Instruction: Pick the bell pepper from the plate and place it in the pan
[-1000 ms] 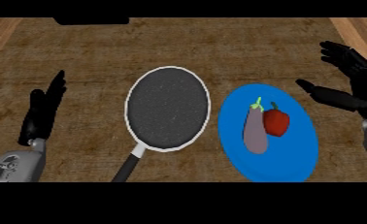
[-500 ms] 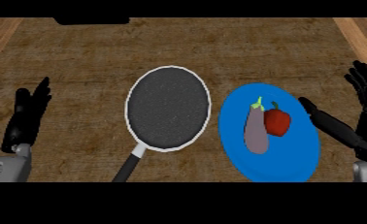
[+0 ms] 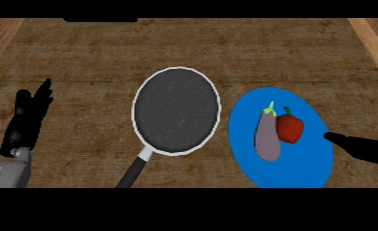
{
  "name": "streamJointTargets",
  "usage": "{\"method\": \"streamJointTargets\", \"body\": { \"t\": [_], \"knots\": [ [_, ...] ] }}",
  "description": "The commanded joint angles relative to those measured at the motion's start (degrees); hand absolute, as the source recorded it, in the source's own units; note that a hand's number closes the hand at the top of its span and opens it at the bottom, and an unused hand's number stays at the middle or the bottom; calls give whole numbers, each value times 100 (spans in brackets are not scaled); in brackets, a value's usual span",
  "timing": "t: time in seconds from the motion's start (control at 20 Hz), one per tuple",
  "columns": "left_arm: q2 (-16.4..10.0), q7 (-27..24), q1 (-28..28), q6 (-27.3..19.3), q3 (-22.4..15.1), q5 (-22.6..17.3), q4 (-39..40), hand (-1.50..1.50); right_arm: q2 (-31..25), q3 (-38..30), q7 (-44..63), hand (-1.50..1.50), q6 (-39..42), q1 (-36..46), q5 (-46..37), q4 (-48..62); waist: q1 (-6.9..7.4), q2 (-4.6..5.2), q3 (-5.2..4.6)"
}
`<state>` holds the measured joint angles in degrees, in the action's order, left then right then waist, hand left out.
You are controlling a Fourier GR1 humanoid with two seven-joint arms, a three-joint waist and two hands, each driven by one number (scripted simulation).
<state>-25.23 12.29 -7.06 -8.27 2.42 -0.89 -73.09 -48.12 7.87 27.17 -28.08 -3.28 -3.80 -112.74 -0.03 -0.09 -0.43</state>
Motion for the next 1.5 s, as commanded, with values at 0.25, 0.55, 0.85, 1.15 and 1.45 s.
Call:
{"method": "streamJointTargets", "body": {
  "t": [0.25, 0.55, 0.85, 1.15, 1.45],
  "knots": [
    [83, 171, -244, 126, -165, 39, -110, 0, -1534, 726, 3111, -150, 2120, 1279, 84, -335, 322, 52, 4],
    [67, -18, -244, 284, -141, 51, 101, 0, -961, 1741, 4206, -150, 2986, 2491, 152, 100, 371, 87, 20],
    [270, -103, -46, -69, -101, 238, 96, 0, -158, 2472, 4738, -150, 3120, 2892, -31, 455, 177, 27, 31],
    [138, 511, -255, 48, -86, 212, -422, 0, 463, 2682, 4600, -150, 3190, 3127, -523, 1323, 108, 6, 43],
    [-15, 58, -105, 308, 328, -8, 0, 0, 722, 2742, 4913, -150, 3455, 3135, -695, 1353, 36, 8, 36]
  ]
}}
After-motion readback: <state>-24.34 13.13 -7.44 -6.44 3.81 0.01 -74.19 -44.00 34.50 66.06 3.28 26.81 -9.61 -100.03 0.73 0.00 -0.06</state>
